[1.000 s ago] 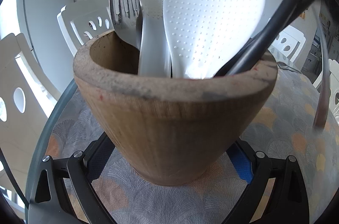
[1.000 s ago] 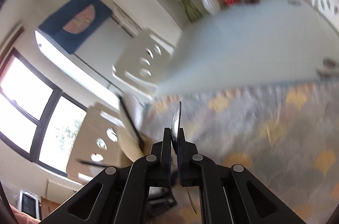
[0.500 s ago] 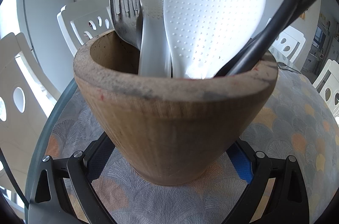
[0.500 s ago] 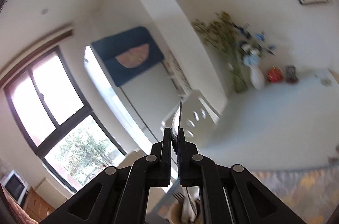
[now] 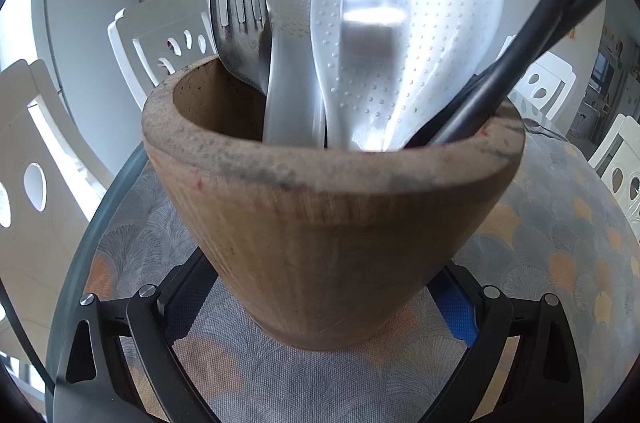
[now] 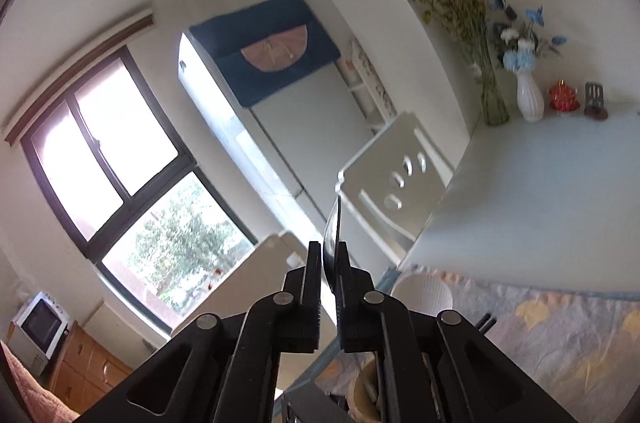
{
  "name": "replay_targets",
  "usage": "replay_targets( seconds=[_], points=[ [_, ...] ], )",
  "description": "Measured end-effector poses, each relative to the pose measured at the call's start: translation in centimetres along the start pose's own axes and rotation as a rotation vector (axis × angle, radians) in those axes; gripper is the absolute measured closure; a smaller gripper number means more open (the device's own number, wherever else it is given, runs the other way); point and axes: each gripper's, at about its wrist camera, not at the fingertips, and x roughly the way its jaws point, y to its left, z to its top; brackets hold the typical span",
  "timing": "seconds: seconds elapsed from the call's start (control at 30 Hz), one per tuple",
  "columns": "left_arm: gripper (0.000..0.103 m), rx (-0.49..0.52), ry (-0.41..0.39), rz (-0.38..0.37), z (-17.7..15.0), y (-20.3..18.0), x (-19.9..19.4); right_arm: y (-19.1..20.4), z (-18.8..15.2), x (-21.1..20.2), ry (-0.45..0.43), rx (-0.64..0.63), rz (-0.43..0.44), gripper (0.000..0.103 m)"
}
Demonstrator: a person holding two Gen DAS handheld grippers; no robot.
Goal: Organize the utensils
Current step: 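Open the right tool to drop the silver spoon into the pot, then lower the pot onto the table with the left tool and release it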
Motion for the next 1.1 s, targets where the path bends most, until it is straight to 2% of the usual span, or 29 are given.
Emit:
replay_targets(
  seconds=[0.03, 0.1, 0.13, 0.23, 0.4, 0.57, 0.73, 0.9, 1.1],
  points=[
    [0.006, -0.002, 0.001, -0.002, -0.1, 0.1, -0.1, -0.2, -0.2, 0.3, 0.024, 0.008, -0.011, 0.077],
    [0.006, -0.009, 0.004, -0.008, -0.3, 0.3, -0.3, -0.7, -0.6, 0.4, 0.056, 0.023, -0.035, 0.028],
    [0.006, -0.014, 0.012, -0.014, -0.4, 0.5, -0.5, -1.0, -0.8, 0.4, 0.056, 0.033, -0.039, 0.025],
    [0.006, -0.022, 0.049, -0.012, -0.8, 0.9, -1.0, -1.8, -0.6, -0.8, 0.043, 0.070, -0.061, 0.025],
    [0.006, -0.048, 0.162, 0.010, -0.8, 2.1, -2.3, -3.5, -0.5, -2.8, 0.071, 0.154, -0.106, 0.024],
    [0.006, -0.038, 0.204, 0.071, 0.7, 2.9, -5.1, -4.7, -1.6, -5.2, 0.111, 0.195, -0.158, 0.020],
    [0.006, -0.022, 0.244, 0.134, 2.4, 3.0, -7.7, -5.6, -4.1, -6.5, 0.195, 0.217, -0.213, 0.019],
    [0.006, -0.027, 0.283, 0.184, 4.7, 2.6, -9.3, -6.2, -7.2, -5.9, 0.306, 0.250, -0.252, 0.018],
    [0.006, -0.031, 0.300, 0.189, 6.2, 1.7, -9.9, -6.1, -9.4, -5.1, 0.402, 0.259, -0.300, 0.016]
  ],
)
